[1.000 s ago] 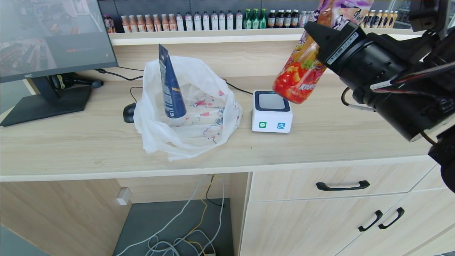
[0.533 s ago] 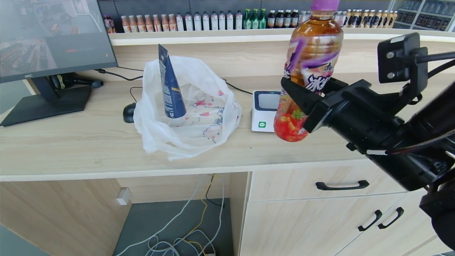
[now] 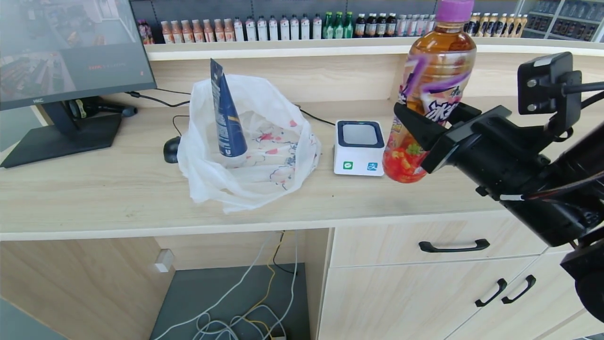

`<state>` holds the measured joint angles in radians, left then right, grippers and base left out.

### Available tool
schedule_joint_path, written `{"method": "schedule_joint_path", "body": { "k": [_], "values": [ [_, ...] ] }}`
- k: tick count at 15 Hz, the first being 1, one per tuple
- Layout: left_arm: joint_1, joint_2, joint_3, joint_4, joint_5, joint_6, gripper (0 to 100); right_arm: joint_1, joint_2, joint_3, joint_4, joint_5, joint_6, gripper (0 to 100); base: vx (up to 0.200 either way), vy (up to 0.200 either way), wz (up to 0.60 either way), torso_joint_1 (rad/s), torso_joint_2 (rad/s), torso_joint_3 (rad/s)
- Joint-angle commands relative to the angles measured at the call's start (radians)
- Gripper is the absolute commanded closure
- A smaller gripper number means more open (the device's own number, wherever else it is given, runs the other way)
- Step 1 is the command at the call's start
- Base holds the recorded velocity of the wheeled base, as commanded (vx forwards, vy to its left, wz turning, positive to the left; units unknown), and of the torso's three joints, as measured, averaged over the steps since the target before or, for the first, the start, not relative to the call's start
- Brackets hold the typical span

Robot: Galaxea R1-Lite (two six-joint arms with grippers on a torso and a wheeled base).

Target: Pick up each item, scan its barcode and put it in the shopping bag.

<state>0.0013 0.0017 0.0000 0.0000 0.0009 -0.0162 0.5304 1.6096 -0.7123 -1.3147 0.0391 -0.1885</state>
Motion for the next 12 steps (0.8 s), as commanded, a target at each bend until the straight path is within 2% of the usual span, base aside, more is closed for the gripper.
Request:
{"method": "schedule_joint_path", "body": {
  "k": [1, 3, 12],
  "values": [
    [0.000, 0.001, 0.000, 0.000, 0.001, -0.001, 0, -0.052, 0.006, -0.006, -0.012, 0.002, 0.008, 100, 0.000, 0.000, 0.00, 0.000, 0.00, 0.000],
    [0.000, 0.001, 0.000, 0.000, 0.001, 0.001, 0, -0.093, 0.020, -0.042, -0.021, 0.002, 0.020, 100, 0.000, 0.000, 0.00, 0.000, 0.00, 0.000],
    [0.000, 0.001, 0.000, 0.000, 0.001, -0.001, 0, -0.104, 0.039, -0.064, -0.038, 0.001, 0.073, 100, 0.000, 0.200, 0.00, 0.003, 0.00, 0.002]
  ]
}}
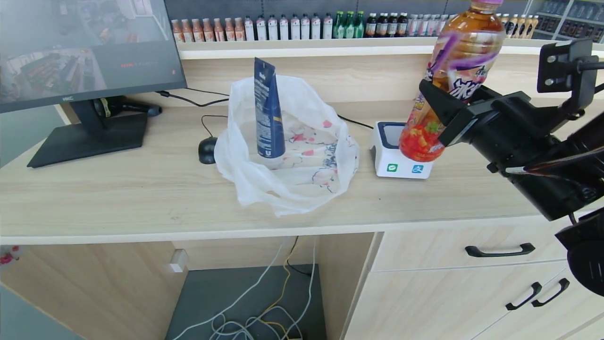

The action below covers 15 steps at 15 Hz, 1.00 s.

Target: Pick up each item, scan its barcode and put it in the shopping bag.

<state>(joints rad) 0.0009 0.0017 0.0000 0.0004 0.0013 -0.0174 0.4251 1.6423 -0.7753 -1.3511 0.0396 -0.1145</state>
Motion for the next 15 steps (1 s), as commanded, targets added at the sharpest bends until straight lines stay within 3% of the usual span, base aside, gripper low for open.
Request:
{"method": "schedule_joint_path", "body": {
  "k": [1, 6, 9, 15],
  "values": [
    [0.001, 0.001, 0.000, 0.001, 0.000, 0.001, 0, 0.001, 0.007, 0.002, -0.002, 0.000, -0.001, 100, 0.000, 0.200, 0.00, 0.002, 0.00, 0.002],
    [0.001, 0.001, 0.000, 0.000, 0.000, 0.001, 0, 0.003, 0.011, 0.013, -0.005, -0.001, -0.001, 100, 0.000, 0.200, 0.00, 0.000, 0.00, 0.005],
    [0.001, 0.000, 0.000, 0.000, 0.000, 0.004, 0, 0.006, 0.034, -0.016, 0.003, -0.003, -0.001, 100, 0.000, 0.000, 0.00, 0.000, 0.00, 0.000],
    [0.001, 0.000, 0.000, 0.000, 0.000, 0.004, 0, 0.032, 0.140, -0.206, 0.125, 0.003, 0.015, 100, 0.000, 0.000, 0.00, 0.000, 0.00, 0.000]
  ]
}}
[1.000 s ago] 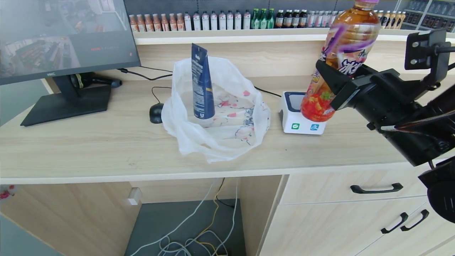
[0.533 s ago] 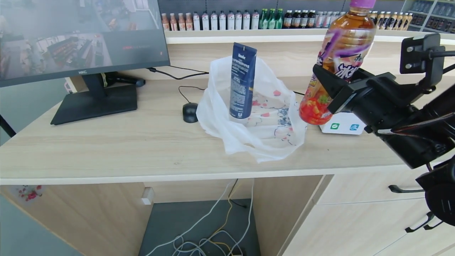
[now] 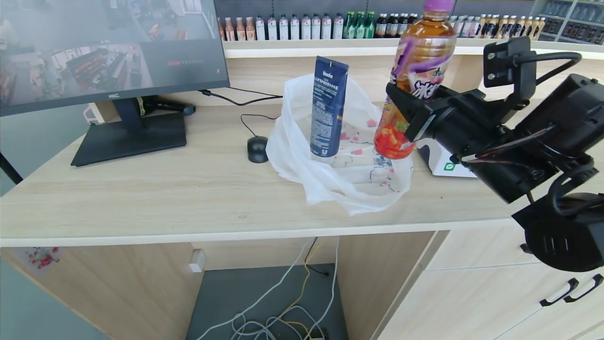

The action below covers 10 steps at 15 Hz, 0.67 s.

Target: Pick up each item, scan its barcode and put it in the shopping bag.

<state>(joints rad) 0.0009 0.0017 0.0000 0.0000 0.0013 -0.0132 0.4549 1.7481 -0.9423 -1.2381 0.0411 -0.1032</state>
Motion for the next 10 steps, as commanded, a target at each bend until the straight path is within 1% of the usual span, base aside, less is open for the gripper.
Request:
{"method": "schedule_joint_path", "body": {
  "k": [1, 3, 4, 5, 6, 7, 10],
  "values": [
    [0.001, 0.000, 0.000, 0.000, 0.000, -0.001, 0, 0.002, 0.034, -0.079, 0.066, 0.002, 0.026, 100, 0.000, 0.000, 0.00, 0.000, 0.00, 0.000],
    [0.001, 0.000, 0.000, 0.000, 0.000, -0.001, 0, -0.002, 0.037, -0.204, 0.198, 0.005, 0.065, 100, 0.000, 0.000, 0.00, 0.000, 0.00, 0.000],
    [0.001, 0.000, 0.000, 0.000, 0.000, -0.001, 0, -0.002, 0.041, -0.236, 0.229, 0.011, 0.080, 100, 0.000, 0.000, 0.00, 0.000, 0.00, 0.000],
    [0.001, 0.000, 0.000, 0.000, 0.000, -0.001, 0, -0.009, 0.048, -0.335, 0.338, 0.016, 0.102, 100, 0.000, 0.000, 0.00, 0.000, 0.00, 0.000],
    [0.001, 0.000, 0.000, 0.000, 0.000, -0.001, 0, -0.025, 0.051, -0.360, 0.387, 0.016, 0.102, 100, 0.000, 0.000, 0.00, 0.000, 0.00, 0.000],
    [0.001, 0.000, 0.000, 0.000, 0.000, -0.001, 0, -0.059, 0.057, -0.375, 0.424, 0.016, 0.103, 100, 0.000, 0.000, 0.00, 0.000, 0.00, 0.000],
    [0.001, 0.000, 0.000, 0.000, 0.000, -0.001, 0, -0.090, 0.094, -0.398, 0.428, 0.014, 0.151, 100, 0.000, 0.000, 0.00, 0.000, 0.00, 0.000]
  ]
}}
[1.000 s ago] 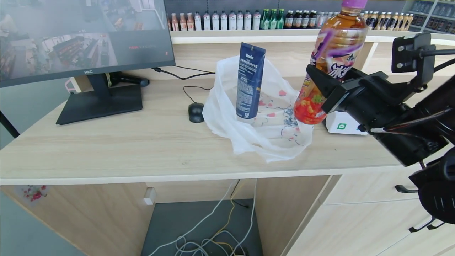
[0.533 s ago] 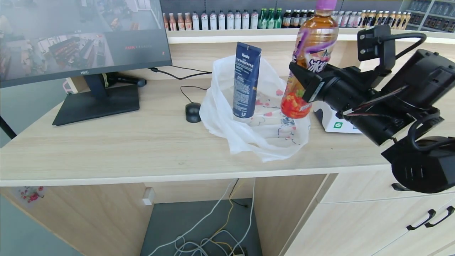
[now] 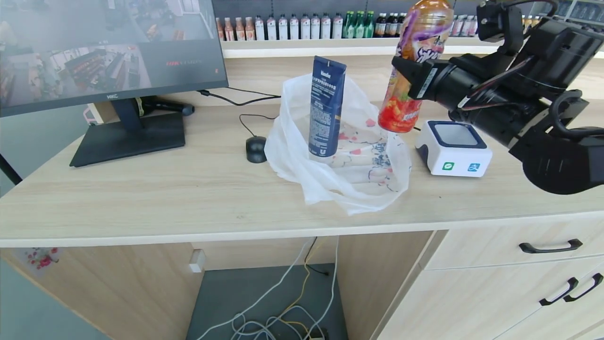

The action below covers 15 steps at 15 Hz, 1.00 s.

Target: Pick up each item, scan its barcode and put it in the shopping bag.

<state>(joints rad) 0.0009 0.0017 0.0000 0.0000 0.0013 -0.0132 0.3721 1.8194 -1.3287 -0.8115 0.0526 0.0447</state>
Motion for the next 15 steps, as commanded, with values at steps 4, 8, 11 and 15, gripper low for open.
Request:
{"method": "schedule_joint_path", "body": {
  "k": [4, 8, 11, 15],
  "values": [
    [0.001, 0.000, 0.000, 0.000, 0.000, -0.001, 0, -0.019, 0.103, -0.092, -0.009, 0.067, -0.035, 100, 0.000, 0.000, 0.00, 0.000, 0.00, 0.000],
    [0.001, 0.000, 0.000, 0.000, 0.000, -0.001, 0, -0.016, 0.138, -0.084, -0.021, 0.069, -0.069, 100, 0.000, 0.000, 0.00, 0.000, 0.00, 0.000],
    [0.001, 0.000, 0.000, 0.000, 0.000, -0.001, 0, -0.016, 0.178, -0.072, -0.103, 0.076, -0.068, 100, 0.000, 0.000, 0.00, 0.000, 0.00, 0.000],
    [0.001, 0.000, 0.000, 0.000, 0.000, -0.001, 0, -0.015, 0.229, 0.022, -0.279, 0.121, -0.062, 100, 0.000, 0.000, 0.00, 0.000, 0.00, 0.000]
  ]
}}
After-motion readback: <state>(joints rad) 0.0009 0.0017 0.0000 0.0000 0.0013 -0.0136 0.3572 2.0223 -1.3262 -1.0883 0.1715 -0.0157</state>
